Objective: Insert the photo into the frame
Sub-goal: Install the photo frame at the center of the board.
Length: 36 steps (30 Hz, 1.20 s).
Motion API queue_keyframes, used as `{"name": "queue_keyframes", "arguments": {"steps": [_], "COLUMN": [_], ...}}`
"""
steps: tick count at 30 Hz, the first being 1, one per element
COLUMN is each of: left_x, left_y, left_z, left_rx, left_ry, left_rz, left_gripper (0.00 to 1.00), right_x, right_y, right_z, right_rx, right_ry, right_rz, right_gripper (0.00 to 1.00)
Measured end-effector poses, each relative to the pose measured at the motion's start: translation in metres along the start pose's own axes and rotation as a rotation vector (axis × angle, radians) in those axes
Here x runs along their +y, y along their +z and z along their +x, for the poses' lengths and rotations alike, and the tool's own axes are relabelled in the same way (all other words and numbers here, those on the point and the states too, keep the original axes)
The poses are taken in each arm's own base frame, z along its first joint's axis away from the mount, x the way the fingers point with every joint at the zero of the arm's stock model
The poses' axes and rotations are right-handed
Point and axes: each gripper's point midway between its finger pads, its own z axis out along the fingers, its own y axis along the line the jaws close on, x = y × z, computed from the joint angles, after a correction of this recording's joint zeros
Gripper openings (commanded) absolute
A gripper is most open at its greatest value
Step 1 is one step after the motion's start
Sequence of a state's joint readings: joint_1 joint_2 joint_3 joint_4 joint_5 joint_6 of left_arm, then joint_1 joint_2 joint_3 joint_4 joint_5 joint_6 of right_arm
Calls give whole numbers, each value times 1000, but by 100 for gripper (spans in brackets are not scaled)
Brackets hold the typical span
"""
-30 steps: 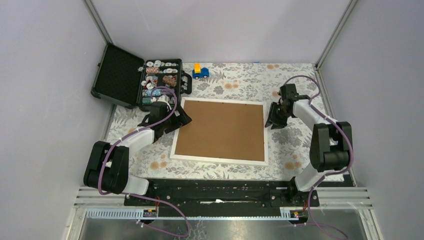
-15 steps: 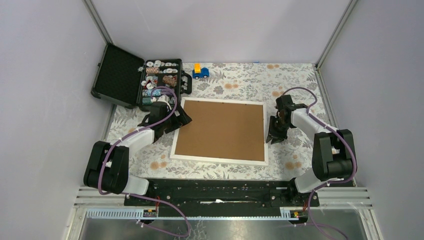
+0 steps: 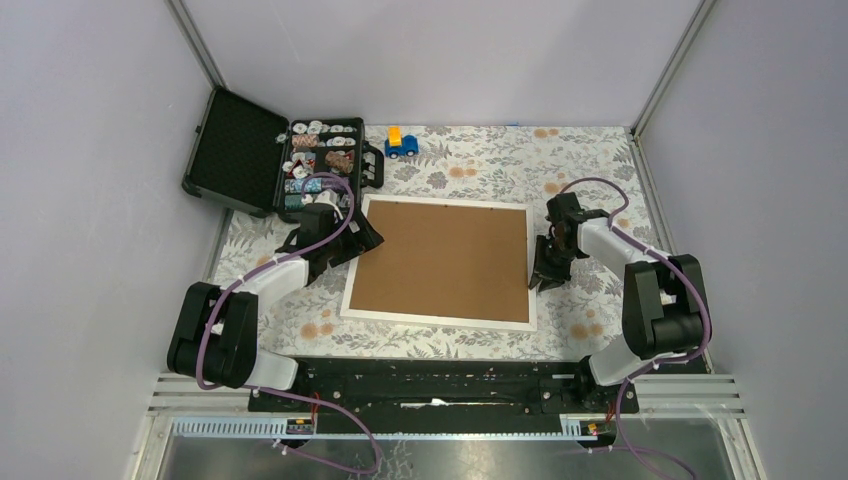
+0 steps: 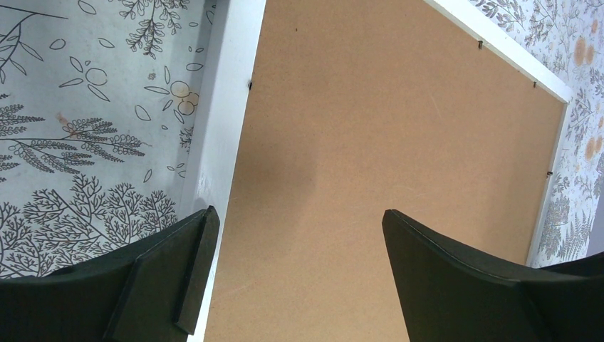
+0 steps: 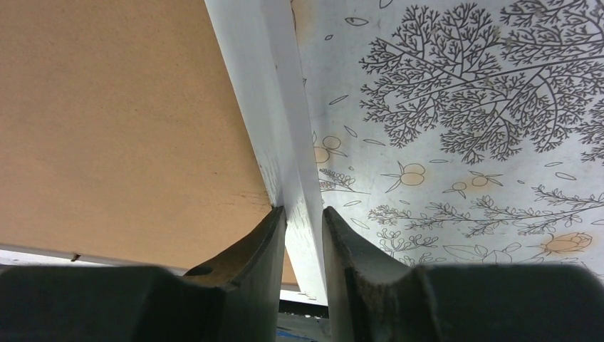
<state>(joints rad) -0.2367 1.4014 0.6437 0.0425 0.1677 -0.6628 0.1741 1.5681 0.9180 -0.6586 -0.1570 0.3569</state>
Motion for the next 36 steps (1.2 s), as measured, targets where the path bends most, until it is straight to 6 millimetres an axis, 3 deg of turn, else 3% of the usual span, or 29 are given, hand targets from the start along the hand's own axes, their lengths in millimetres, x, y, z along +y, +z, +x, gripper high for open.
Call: {"name": "queue_keyframes", "arguments": {"steps": [23, 30, 36], "left_x": [-1, -1, -2], "left_y": [-3, -3, -3], "left_z": [4, 4, 4], "left_rx": [10, 8, 6], "left_ry": [-8, -11, -14], "left_rz": [10, 10, 14], "left_gripper": [94, 94, 94], "right_x": [9, 10, 11], "right_y": [2, 6, 8], "right_z": [0, 0, 2], "right_rx": [11, 7, -35], "right_ry": [-101, -140, -223], "right_rz": [122, 274, 543], "right_gripper": [32, 33, 35]}}
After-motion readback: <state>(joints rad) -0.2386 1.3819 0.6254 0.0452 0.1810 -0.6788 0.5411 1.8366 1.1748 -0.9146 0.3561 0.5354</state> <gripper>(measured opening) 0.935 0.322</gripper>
